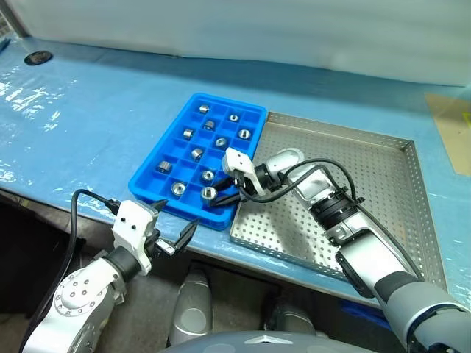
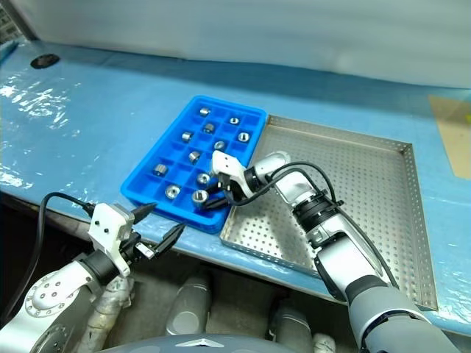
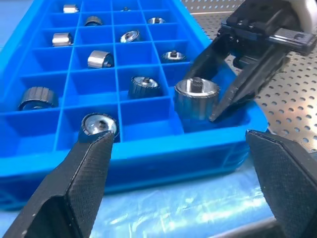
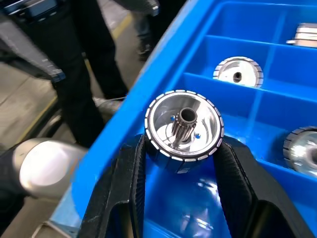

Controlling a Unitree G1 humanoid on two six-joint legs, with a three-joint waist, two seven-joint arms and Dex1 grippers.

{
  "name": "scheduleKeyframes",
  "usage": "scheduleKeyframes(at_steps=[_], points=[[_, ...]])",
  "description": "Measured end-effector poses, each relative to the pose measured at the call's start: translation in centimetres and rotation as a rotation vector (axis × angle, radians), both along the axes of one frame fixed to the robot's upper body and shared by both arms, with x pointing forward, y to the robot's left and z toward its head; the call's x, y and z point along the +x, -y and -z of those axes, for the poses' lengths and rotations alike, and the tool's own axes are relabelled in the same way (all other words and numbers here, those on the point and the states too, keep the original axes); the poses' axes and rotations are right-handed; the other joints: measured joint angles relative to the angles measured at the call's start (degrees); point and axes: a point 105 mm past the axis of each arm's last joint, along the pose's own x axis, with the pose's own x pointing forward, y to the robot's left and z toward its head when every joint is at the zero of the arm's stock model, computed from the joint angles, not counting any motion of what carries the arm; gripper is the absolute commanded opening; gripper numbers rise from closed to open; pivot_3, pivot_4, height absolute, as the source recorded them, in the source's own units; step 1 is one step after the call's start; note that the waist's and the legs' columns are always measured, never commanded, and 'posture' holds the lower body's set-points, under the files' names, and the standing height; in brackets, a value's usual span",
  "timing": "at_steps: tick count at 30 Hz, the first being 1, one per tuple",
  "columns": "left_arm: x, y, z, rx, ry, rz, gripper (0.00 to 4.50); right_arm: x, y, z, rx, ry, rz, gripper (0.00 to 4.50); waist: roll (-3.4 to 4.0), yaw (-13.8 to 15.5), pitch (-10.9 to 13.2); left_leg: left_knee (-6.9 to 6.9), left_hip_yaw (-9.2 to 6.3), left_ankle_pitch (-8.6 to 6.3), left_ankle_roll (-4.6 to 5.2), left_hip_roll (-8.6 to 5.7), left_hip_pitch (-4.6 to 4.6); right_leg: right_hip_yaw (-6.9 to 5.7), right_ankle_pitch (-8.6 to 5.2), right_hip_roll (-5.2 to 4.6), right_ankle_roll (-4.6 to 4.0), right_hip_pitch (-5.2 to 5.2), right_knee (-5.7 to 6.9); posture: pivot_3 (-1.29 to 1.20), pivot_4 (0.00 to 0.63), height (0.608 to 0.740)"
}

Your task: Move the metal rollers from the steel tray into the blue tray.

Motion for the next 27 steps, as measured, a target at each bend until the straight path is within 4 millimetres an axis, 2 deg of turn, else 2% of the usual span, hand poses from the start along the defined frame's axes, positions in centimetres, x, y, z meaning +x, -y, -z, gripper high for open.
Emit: scheduleKeyframes(at_steps=[1, 5, 8, 11, 17, 23, 27], points=[[0.0, 0.0, 0.0, 0.009, -0.001, 0.002, 4.50, 0.1, 0.0, 0.0, -0.004, 0.012, 0.001, 1.56, 0.00, 0.3, 0.0, -0.02, -0.05, 0.01, -0.01, 0.00, 0.04, 0.04, 0.00, 0.00, 0.00, 0.00, 0.00, 0.58, 0.150, 0.740], [0.4, 0.0, -0.5, 0.022, 0.026, 0.013, 4.50, 0.9, 0.0, 0.0, 0.000, 0.067, 0.047, 2.86, 0.00, 0.3, 0.0, -0.12, -0.29, 0.07, -0.12, -0.01, 0.26, 0.13, 0.01, 0.06, 0.00, 0.01, 0.12, 0.54, 0.150, 0.740], [1.8, 0.2, -1.8, 0.007, 0.088, 0.017, 4.50, 1.2, 0.1, -0.2, 0.014, 0.069, 0.073, 3.81, 0.03, 0.7, 0.0, -0.35, -0.30, 0.15, -0.25, -0.04, 0.38, 0.13, 0.03, 0.07, -0.03, 0.02, 0.18, 0.51, 0.150, 0.740], [2.9, 0.6, -2.8, -0.020, 0.129, 0.027, 4.50, 1.8, 0.5, -0.8, 0.042, 0.062, 0.119, 3.81, 0.02, 1.1, 0.0, -0.34, -0.27, 0.19, -0.31, -0.06, 0.37, 0.13, 0.18, 0.07, -0.27, 0.03, 0.19, 0.45, 0.150, 0.740], [4.7, 1.3, -2.8, -0.024, 0.120, 0.080, 4.50, 3.2, 3.1, -1.6, 0.074, 0.068, 0.232, 3.81, 0.02, 0.4, 0.0, -0.04, 0.02, 0.21, -0.32, -0.04, -0.02, 0.09, 0.28, 0.09, -0.43, -0.18, 0.19, 0.36, 0.150, 0.740], [7.3, 3.0, -5.9, -0.146, 0.183, 0.155, 4.50, 4.2, 3.4, -5.7, 0.322, -0.019, 0.360, 3.81, 0.01, -2.5, 0.0, 0.40, 0.04, 0.21, -0.32, -0.03, -0.16, 0.12, 0.29, 0.08, -0.45, -0.37, 0.66, 0.20, 0.150, 0.740], [9.4, 4.2, -5.1, -0.142, 0.123, 0.220, 4.50, 5.0, 5.3, -7.2, 0.383, 0.048, 0.479, 3.81, -0.02, -4.8, -0.1, 0.44, 0.03, 0.26, -0.39, -0.05, -0.08, 0.13, 0.29, 0.06, -0.43, -0.30, 0.85, 0.10, 0.150, 0.740]])
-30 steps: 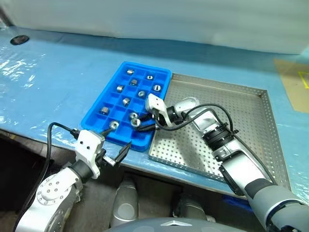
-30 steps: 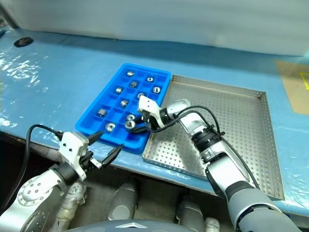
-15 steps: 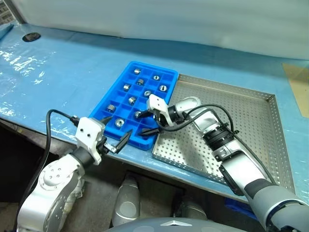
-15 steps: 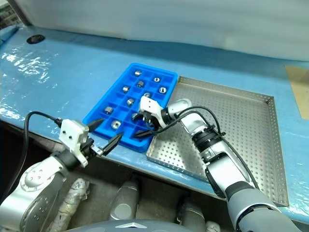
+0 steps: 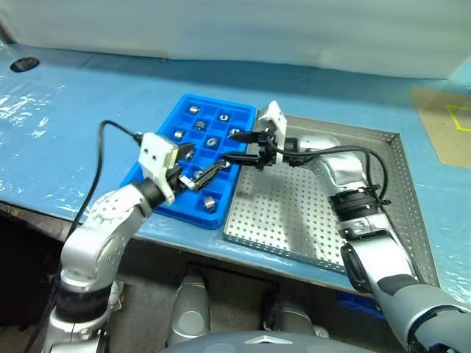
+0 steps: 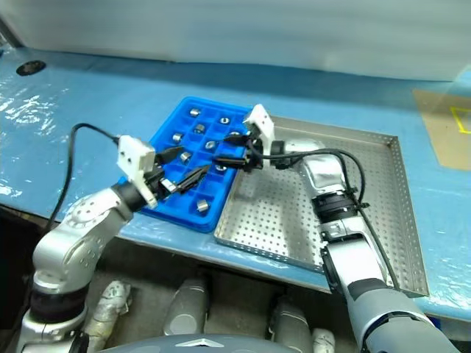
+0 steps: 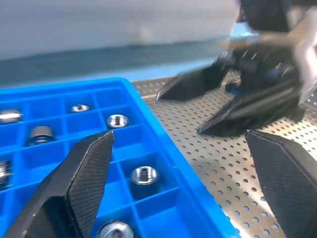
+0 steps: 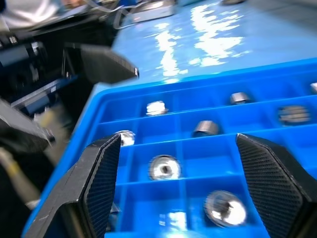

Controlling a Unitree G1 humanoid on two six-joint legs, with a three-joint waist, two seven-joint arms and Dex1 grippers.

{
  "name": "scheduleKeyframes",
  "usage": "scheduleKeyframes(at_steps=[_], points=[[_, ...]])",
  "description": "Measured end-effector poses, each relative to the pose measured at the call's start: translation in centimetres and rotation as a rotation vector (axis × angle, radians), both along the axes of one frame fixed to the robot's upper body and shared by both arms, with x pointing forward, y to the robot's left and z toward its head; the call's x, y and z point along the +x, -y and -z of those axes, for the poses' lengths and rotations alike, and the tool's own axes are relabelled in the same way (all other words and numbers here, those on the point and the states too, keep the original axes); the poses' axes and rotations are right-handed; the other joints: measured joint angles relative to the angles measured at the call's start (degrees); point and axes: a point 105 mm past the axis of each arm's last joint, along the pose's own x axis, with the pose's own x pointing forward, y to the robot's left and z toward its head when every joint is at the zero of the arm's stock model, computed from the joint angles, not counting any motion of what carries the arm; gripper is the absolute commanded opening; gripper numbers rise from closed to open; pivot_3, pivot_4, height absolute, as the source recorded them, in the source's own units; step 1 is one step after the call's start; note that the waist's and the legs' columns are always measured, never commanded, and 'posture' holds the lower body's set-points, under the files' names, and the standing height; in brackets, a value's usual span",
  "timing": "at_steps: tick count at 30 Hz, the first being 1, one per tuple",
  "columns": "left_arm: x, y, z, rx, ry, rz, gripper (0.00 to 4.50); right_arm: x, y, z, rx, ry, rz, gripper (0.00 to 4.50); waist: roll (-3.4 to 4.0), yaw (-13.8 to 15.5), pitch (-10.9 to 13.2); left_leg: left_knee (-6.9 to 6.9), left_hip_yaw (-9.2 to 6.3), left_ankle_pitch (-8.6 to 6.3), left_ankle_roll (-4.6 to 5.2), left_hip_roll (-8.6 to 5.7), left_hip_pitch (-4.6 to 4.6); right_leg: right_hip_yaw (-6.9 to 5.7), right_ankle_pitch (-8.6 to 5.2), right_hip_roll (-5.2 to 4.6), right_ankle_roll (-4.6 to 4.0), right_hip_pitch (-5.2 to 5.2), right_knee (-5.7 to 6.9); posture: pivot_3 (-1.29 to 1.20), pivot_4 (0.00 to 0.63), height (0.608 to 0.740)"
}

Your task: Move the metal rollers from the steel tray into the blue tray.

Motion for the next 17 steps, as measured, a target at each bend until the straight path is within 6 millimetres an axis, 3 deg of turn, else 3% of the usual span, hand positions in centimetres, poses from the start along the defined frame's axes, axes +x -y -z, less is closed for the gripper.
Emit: scheduleKeyframes(at_steps=[3, 8, 14, 17], points=[[1.2, 1.0, 1.0, 0.017, -0.046, 0.053, 4.50, -0.2, 2.4, 0.9, 0.012, 0.000, 0.118, 3.81, -0.02, -1.8, 0.0, 0.02, 0.00, 0.15, -0.22, -0.01, -0.01, 0.00, 0.01, 0.00, 0.02, 0.02, -0.01, 0.04, 0.150, 0.740], [2.3, 1.9, 0.6, 0.028, -0.031, 0.110, 4.50, -0.1, 5.3, 2.1, 0.015, 0.020, 0.308, 3.81, -0.02, -5.4, 0.0, -0.02, 0.03, 0.16, -0.22, -0.02, 0.03, 0.01, 0.01, 0.02, 0.00, 0.00, -0.04, -0.09, 0.150, 0.740], [3.3, 2.4, 3.1, 0.079, -0.089, 0.160, 4.50, -0.7, 7.1, 1.0, 0.042, 0.081, 0.425, 3.81, -0.02, -8.4, 0.0, -0.03, 0.13, 0.15, -0.19, -0.03, 0.11, 0.12, 0.01, 0.02, 0.00, 0.01, -0.06, -0.19, 0.150, 0.740], [4.2, 2.8, 2.8, 0.082, -0.070, 0.170, 4.50, -1.1, 8.2, 1.2, 0.046, 0.068, 0.476, 3.81, -0.02, -8.7, 0.0, -0.02, 0.17, 0.15, -0.16, -0.03, 0.13, 0.15, 0.02, 0.02, -0.01, 0.04, -0.06, -0.21, 0.150, 0.740]])
